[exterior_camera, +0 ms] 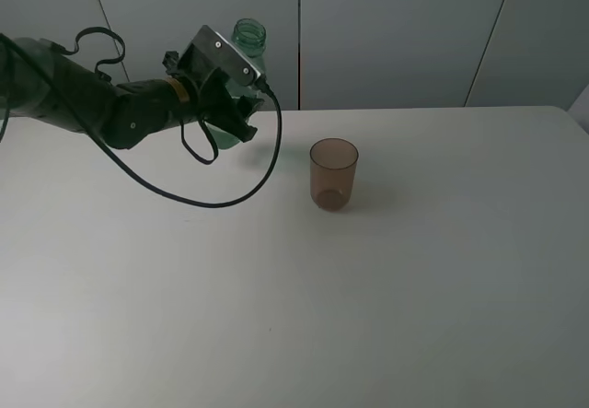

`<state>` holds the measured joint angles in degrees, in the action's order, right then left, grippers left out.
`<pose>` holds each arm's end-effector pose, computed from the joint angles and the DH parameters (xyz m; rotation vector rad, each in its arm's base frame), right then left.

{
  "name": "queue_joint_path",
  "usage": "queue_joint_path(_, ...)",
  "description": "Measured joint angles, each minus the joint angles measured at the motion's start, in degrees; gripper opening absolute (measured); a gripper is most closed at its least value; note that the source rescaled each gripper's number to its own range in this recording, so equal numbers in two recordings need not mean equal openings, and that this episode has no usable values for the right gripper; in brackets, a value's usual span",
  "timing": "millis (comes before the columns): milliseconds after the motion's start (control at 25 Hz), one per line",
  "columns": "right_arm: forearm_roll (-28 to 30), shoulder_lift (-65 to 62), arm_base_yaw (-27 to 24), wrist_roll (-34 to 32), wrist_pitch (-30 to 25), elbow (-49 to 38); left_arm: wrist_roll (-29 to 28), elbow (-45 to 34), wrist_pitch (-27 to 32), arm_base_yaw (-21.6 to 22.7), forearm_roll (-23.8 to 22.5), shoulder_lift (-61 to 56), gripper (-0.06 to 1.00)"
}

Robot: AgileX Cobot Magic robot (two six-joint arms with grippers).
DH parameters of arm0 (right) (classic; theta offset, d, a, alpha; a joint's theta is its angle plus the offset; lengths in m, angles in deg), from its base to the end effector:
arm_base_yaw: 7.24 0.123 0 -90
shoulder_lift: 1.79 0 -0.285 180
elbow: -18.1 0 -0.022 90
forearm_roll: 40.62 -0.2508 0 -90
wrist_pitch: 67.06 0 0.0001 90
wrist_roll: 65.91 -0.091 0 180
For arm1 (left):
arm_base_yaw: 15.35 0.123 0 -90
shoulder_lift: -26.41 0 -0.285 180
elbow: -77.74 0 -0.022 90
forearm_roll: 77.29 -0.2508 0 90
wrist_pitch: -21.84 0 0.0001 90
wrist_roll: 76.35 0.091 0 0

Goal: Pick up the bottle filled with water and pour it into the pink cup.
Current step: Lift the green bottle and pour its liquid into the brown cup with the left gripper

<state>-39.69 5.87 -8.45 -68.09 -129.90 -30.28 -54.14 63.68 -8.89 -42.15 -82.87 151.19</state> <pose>-0.0071 -0.0012 0.2753 0.0625 2.0738 -0.0091 0.3822 -0.1981 0.1542 0.8849 1.6687 -0.0444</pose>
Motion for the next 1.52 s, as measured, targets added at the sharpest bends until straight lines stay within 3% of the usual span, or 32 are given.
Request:
queue_joint_path(200,0.0,0.0,0.0,0.0,0.0,0.0,5.2,3.6,3.1,-0.9,0.4,0.0,0.03)
queue_joint_path(360,0.0,0.0,0.0,0.0,0.0,0.0,13.5,5.5,5.2,-3.1,2.1,0.0,0.03)
queue_joint_path(840,0.0,0.0,0.0,0.0,0.0,0.0,43.1,8.0,6.4,-6.9,17.6,0.4,0.03)
queue_joint_path(1320,0.0,0.0,0.0,0.0,0.0,0.0,62.6,8.9,6.3,-7.8,25.9,3.2,0.03)
queue_joint_path(1520,0.0,0.0,0.0,0.0,0.0,0.0,66.2,9.1,6.3,-8.7,27.4,4.0,0.03)
